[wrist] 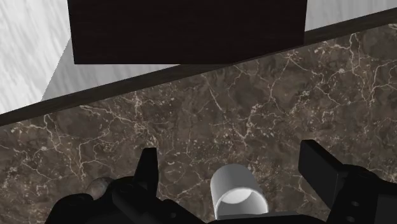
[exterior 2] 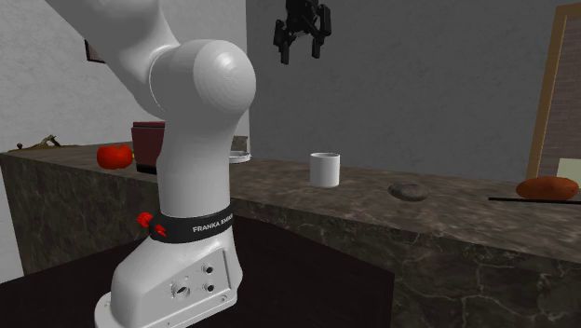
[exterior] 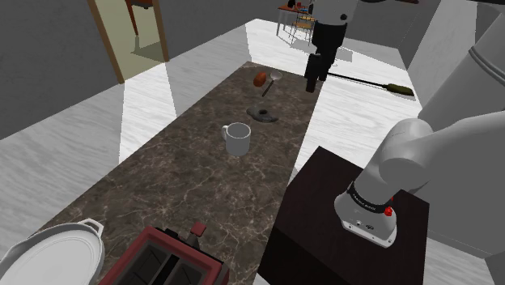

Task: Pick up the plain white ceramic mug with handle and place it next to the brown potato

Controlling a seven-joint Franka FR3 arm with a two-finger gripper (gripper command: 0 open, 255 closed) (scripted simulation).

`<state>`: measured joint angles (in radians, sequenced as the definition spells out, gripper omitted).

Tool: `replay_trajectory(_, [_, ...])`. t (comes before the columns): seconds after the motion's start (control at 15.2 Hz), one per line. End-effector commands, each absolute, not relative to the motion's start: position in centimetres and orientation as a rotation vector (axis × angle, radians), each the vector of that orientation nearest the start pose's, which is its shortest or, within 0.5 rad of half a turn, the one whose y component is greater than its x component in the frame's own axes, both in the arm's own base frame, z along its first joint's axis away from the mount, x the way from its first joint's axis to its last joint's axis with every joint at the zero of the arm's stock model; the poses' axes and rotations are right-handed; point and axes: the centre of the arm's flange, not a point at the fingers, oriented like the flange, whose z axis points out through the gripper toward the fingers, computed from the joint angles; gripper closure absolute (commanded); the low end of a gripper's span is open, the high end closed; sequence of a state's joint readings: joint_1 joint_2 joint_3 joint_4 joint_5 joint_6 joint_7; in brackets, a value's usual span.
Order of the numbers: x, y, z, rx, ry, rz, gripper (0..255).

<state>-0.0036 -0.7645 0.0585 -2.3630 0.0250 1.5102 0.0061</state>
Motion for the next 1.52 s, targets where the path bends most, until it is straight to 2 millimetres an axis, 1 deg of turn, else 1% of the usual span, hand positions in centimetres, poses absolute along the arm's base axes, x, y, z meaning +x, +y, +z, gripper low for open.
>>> replay_trajectory(0.0, [30.5, 2.4, 57.5, -3.156, -0.049, 0.140, 0])
replay_trajectory(1.45, [48.7, 11.8, 36.9, -3.144, -0.108, 0.152, 0])
